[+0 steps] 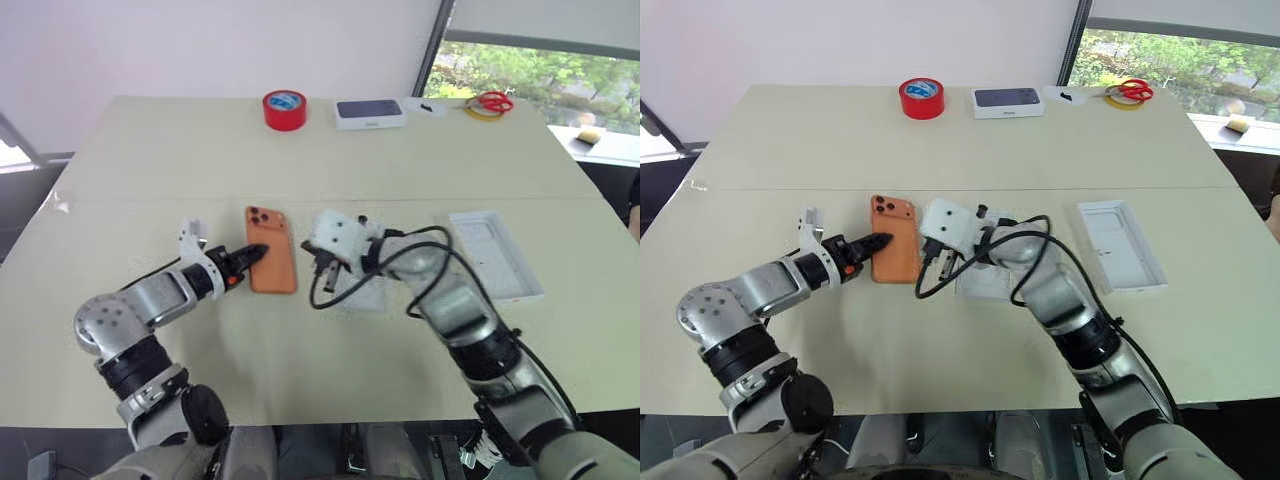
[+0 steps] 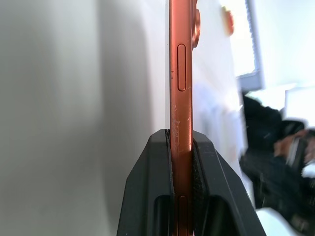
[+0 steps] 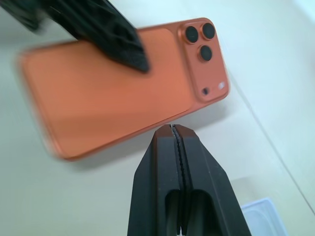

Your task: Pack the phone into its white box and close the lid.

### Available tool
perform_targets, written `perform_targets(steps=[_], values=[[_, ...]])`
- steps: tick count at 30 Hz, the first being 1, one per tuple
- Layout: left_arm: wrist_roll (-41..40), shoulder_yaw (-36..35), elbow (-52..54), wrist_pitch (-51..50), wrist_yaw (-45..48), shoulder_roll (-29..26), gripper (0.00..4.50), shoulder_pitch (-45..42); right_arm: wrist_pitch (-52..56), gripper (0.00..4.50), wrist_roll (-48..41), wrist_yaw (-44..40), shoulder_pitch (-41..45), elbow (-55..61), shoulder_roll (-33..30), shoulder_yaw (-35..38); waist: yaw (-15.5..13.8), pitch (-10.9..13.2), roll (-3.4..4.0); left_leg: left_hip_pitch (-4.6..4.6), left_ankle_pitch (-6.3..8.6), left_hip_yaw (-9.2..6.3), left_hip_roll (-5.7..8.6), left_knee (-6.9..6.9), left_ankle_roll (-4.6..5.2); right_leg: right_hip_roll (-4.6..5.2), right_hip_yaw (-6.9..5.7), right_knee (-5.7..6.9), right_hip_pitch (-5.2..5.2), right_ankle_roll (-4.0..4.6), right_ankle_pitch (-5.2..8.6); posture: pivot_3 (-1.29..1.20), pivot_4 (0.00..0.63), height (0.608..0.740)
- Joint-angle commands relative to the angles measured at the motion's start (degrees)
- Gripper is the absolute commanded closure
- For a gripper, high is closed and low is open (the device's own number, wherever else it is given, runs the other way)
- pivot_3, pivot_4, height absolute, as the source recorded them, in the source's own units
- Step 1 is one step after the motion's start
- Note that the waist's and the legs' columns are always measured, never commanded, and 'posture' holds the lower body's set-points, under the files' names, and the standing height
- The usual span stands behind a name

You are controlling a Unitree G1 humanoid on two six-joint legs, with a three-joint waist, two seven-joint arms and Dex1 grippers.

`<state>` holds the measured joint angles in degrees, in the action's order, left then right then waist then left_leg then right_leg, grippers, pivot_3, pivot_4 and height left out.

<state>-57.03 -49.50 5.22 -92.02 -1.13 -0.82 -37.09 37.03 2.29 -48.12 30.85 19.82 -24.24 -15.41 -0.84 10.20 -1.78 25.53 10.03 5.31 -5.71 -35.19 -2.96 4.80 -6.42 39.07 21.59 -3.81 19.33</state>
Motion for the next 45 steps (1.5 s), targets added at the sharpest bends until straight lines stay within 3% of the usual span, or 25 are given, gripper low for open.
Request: perform_targets(steps=[1,5,8,14,23,27,32,39,43,45], values=[[-4.5,0.0,0.9,-0.5,-2.8,4.5,4.47,-3.0,0.4,4.50,-6.5,-2.9,-5.1,6.1,-4.6,9.6,-0.1,0.0,-0.02,-0.01,0.02,0.01,0.03,0.00,0.03,0.04,-0.01,-0.02,-0.02,-0.02,-0.01,0.00,0.150,0.730],[-2.5,5.5,0.2,-0.1,-5.6,10.6,4.47,-3.1,2.6,4.50,-14.2,-4.1,-13.1,7.4,-8.4,21.3,0.0,0.0,-0.06,-0.03,0.06,0.02,0.11,-0.01,0.10,0.11,-0.02,-0.12,-0.09,-0.05,-0.01,0.00,0.150,0.730],[-0.6,8.6,-2.3,2.4,-6.9,13.0,4.47,-3.4,2.5,4.50,-16.6,-4.1,-18.6,8.6,-11.4,25.6,0.5,0.1,-0.05,-0.12,0.05,0.00,0.09,0.02,0.10,0.04,0.00,-0.09,-0.09,-0.04,-0.02,0.00,0.150,0.730],[2.0,15.9,-7.3,6.8,-6.5,13.6,4.47,-3.7,2.5,4.50,-18.4,-0.5,-22.9,10.4,-13.1,28.2,0.3,0.1,-0.03,-0.14,0.05,0.01,0.00,0.03,0.09,-0.08,0.06,-0.03,-0.04,-0.02,-0.02,0.00,0.150,0.730],[2.1,22.7,-11.7,10.0,-4.5,13.6,4.47,-3.0,1.1,4.50,-18.6,3.0,-24.3,10.2,-14.7,26.4,0.0,0.1,-0.05,-0.06,0.06,0.01,0.03,0.00,0.09,-0.04,0.05,-0.07,-0.02,-0.02,-0.02,0.00,0.150,0.730],[1.1,23.1,-11.9,10.4,-3.9,12.3,2.78,-3.1,0.2,4.50,-18.1,3.8,-24.1,9.5,-15.1,24.5,0.1,0.1,-0.05,-0.06,0.05,0.00,0.03,0.00,0.09,-0.05,0.05,-0.07,-0.01,-0.02,-0.02,0.00,0.150,0.730],[-1.6,22.2,-9.8,9.2,-2.6,8.9,0.23,-2.7,-0.5,4.50,-16.4,4.6,-23.8,8.6,-16.7,21.3,0.1,0.1,-0.04,-0.10,0.05,-0.01,0.03,0.00,0.09,-0.05,0.04,-0.07,-0.06,-0.02,-0.02,0.00,0.150,0.730],[-2.0,24.6,-3.1,7.4,3.2,-3.2,0.23,-0.2,0.2,4.50,-12.7,7.7,-20.0,4.7,-17.3,17.0,0.2,0.1,-0.02,-0.11,0.04,-0.01,0.00,0.03,0.08,-0.09,0.05,-0.05,-0.01,-0.02,-0.02,0.00,0.150,0.730],[2.4,31.3,1.6,12.5,10.0,-12.2,0.23,2.8,1.9,4.50,-11.4,9.3,-16.8,1.8,-16.9,15.1,0.1,0.1,-0.01,-0.10,0.04,0.01,0.01,0.02,0.08,-0.06,0.06,-0.05,-0.03,-0.02,-0.02,0.00,0.150,0.730],[5.6,35.1,3.5,17.5,13.5,-15.8,0.75,4.5,2.6,4.50,-10.9,9.6,-15.8,0.8,-17.0,14.2,0.0,0.1,0.00,-0.10,0.04,0.03,0.01,0.02,0.07,-0.04,0.05,-0.05,-0.03,-0.02,-0.02,0.00,0.150,0.730]])
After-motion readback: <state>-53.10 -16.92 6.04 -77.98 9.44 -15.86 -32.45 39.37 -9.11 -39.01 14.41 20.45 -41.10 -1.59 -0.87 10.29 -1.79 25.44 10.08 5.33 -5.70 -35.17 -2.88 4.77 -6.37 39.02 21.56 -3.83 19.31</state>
